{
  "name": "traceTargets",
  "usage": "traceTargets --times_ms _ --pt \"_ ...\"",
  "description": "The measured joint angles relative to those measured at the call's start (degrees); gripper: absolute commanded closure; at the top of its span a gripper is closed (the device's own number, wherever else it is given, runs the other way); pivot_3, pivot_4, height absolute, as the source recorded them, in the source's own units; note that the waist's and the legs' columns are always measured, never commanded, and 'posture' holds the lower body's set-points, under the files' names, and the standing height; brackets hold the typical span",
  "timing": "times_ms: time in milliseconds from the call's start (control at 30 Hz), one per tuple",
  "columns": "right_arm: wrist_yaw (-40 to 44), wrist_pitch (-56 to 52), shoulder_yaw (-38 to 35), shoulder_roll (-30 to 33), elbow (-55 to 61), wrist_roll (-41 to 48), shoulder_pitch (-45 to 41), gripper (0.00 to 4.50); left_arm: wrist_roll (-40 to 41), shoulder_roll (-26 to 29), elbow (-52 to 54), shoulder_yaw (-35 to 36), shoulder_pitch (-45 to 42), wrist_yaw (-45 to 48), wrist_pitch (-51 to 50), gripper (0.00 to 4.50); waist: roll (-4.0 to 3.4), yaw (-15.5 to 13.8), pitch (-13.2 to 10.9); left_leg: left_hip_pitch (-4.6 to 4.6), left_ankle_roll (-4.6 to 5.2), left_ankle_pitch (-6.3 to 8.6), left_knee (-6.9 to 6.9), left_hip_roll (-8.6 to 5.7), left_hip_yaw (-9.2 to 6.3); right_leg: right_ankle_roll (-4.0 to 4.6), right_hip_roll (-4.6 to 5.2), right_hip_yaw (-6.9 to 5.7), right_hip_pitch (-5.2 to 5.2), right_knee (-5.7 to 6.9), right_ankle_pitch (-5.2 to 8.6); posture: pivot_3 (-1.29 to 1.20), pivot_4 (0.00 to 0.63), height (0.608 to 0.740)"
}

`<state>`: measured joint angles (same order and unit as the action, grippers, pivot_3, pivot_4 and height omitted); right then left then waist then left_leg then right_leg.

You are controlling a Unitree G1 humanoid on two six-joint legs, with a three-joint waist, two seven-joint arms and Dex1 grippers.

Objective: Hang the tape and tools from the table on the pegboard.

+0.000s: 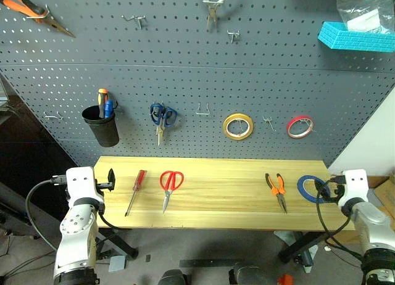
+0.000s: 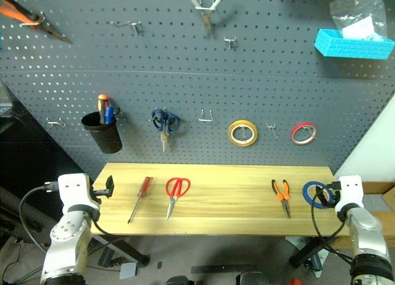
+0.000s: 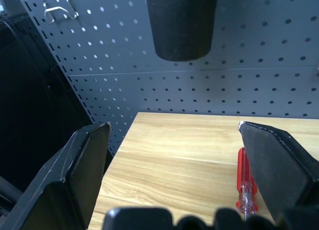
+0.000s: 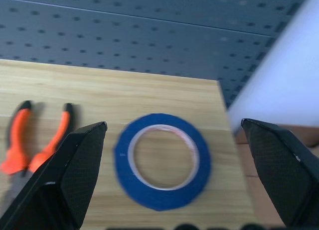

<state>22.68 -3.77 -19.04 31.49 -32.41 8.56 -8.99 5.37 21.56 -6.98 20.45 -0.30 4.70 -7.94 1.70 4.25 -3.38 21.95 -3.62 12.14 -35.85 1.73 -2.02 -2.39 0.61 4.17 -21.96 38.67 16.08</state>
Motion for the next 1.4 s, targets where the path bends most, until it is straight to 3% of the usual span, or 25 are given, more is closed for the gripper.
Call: traceTargets --times_ms 500,700,900,1167,1400 --pt "1.75 0.79 0.76 -0.09 1.4 -0.05 0.72 0.0 -0.94 0.16 -0.36 0.31 0.92 -1.52 -1.68 0.07 -0.02 0.14 0.03 -0.03 0.0 0.0 0.01 0.0 0.01 -0.02 0.0 0.02 0.03 0.01 -0.01 -0.01 0.004 0.74" --pt "2.19 -1.14 0.12 -0.02 5.5 1.12 3.33 0.0 0.15 0.06 1.11 1.63 2.13 -2.0 -7.59 0.07 0.08 0.21 -0.08 -0.04 0.0 0.0 -0.01 0.01 0.0 0.07 0.01 0.01 0.06 0.0 0.04 -0.02 0.058 0.74" --pt "1.07 -4.01 -2.2 2.52 9.51 1.7 6.77 0.0 0.06 -0.34 6.2 1.76 1.5 -2.92 -9.63 0.07 0.11 0.04 -2.3 -0.18 0.0 0.01 -0.04 0.01 0.0 0.1 0.06 0.02 0.19 -0.02 0.07 -0.07 0.151 0.74" --pt "7.3 -17.53 4.44 4.96 25.71 1.85 9.08 0.0 -0.24 4.54 15.69 -14.14 -3.9 11.91 -15.33 0.07 0.02 0.69 -7.25 0.13 0.03 0.04 -0.04 -0.01 0.04 0.04 0.07 0.11 -0.06 -0.03 0.08 -0.13 0.254 0.74" --pt "9.97 -24.09 8.18 7.67 21.16 1.34 -1.36 0.0 7.44 6.69 23.45 -22.57 -9.53 27.02 -20.56 0.07 0.0 1.07 -10.55 0.69 0.2 0.14 -0.09 0.01 0.02 -0.42 0.04 0.1 -0.47 -0.05 -0.08 -0.14 0.307 0.74"
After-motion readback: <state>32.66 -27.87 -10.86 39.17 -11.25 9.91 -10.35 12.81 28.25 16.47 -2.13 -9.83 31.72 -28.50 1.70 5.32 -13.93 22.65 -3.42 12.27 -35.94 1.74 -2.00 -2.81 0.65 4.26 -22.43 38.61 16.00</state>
